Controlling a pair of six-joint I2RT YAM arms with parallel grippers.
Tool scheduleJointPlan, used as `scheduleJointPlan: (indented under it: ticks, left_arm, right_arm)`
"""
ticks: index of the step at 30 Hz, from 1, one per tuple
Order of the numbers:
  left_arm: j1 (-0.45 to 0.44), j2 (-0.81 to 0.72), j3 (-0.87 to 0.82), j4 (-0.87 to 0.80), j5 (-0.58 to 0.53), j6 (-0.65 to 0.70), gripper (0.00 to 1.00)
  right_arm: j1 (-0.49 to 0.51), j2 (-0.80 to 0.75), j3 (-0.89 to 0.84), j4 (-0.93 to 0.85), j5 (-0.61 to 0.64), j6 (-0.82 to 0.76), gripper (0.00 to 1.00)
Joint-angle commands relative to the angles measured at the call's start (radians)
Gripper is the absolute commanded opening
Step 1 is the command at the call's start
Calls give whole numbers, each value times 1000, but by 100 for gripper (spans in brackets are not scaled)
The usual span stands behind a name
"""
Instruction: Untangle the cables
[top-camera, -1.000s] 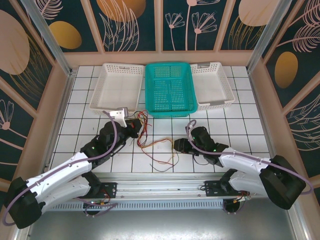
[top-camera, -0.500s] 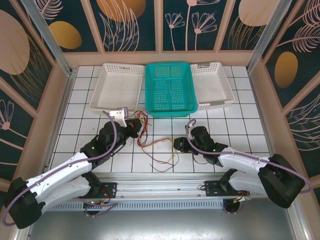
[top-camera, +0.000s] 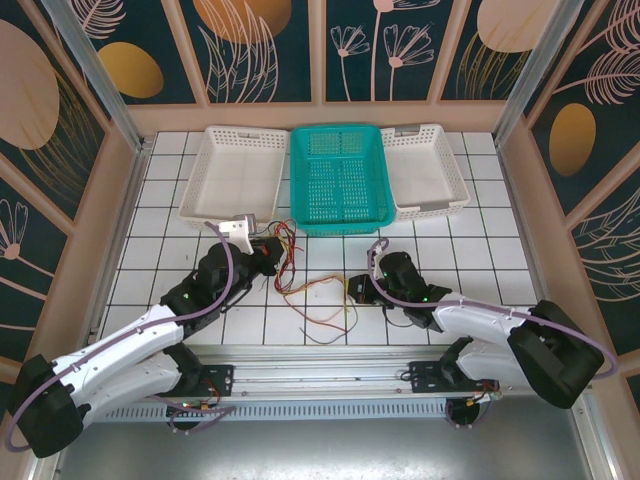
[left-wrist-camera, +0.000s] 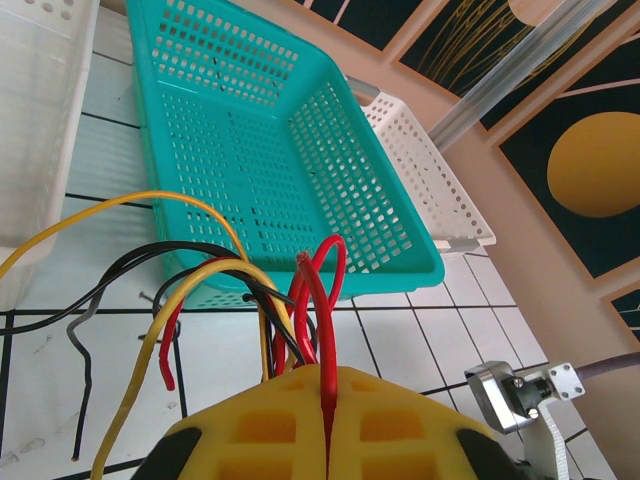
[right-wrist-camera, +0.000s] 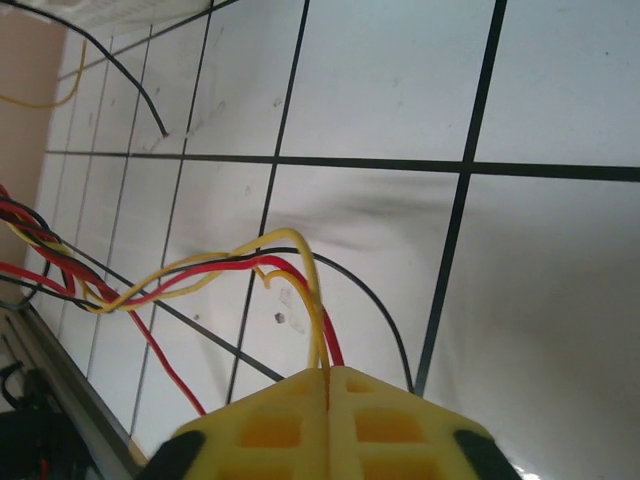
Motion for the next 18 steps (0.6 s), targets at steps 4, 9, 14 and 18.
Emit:
scheduleJointPlan:
  ticks: [4,9,14,18]
  left_arm:
    - [-4,-47,16,-2,-9,9,0]
    - [-4,-98,-3,-80,-50,27,0]
    - [-4,-140,-17,-155,-92,40,0]
    - [-3,-166,-21,-208,-121,56,0]
  right_arm:
    - [-4,-69,2,-50,39,-21,0]
    - [-100,-243,-3,-195,94,-24,0]
    - [-309,-429,0,-344,57,-46,0]
    - [-444,-506,38,-449,34,-85,0]
